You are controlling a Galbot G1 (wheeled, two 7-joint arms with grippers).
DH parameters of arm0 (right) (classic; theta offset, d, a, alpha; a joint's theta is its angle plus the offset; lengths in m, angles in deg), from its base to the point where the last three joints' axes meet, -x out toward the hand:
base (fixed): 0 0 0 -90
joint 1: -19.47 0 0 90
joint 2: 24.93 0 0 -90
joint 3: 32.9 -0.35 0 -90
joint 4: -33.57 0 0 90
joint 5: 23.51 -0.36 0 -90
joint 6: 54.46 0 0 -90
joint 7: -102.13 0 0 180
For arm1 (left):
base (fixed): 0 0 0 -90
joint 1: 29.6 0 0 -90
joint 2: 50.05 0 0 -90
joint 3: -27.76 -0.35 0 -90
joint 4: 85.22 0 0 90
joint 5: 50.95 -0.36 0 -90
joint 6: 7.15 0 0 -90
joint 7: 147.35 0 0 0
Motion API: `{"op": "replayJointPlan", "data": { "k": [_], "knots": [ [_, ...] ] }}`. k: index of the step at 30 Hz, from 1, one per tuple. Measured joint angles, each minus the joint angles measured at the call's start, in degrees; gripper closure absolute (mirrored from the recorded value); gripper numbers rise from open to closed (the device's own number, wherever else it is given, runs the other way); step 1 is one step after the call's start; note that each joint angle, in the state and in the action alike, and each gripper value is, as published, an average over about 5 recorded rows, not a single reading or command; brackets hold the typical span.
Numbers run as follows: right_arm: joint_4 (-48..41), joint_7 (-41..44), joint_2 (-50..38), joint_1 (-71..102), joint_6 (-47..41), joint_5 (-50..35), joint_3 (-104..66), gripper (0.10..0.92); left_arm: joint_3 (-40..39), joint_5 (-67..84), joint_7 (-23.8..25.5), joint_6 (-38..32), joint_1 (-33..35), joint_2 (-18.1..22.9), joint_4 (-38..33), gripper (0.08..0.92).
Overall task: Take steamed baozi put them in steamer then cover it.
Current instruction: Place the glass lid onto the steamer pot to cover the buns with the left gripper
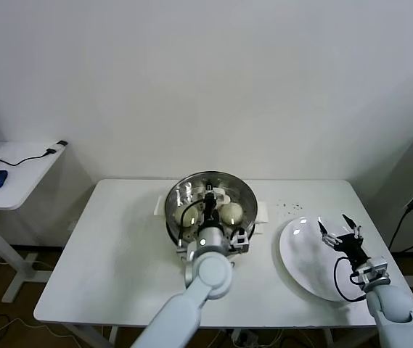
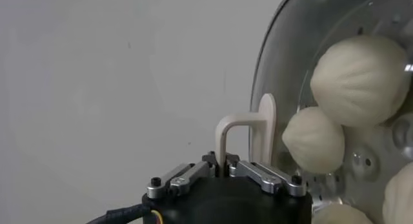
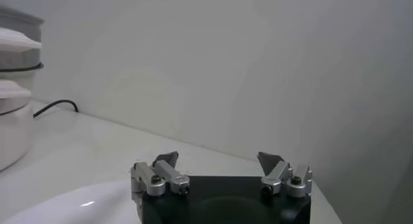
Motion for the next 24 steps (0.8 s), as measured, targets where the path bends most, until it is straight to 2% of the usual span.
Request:
{"op": "replayJointPlan", "data": {
  "k": [13,16,24],
  "knots": [
    [0.0,0.4,0.3,0.0,0.1,0.1,-0.6,0.203,0.0,0.4,-0.7,0.0,0.4,-0.4,0.3,0.843],
    [0.0,0.5,0.4,0.1,0.1,0.1,-0.8,0.203,-0.2,0.4,-0.1,0.0,0.7,-0.9,-0.3,0.790],
    [-0.2,0.8,0.2,0.1,0.1,0.0,-1.4,0.203,-0.2,0.6,1.6,0.0,1.7,-3.4,-3.7,0.559]
  ]
}}
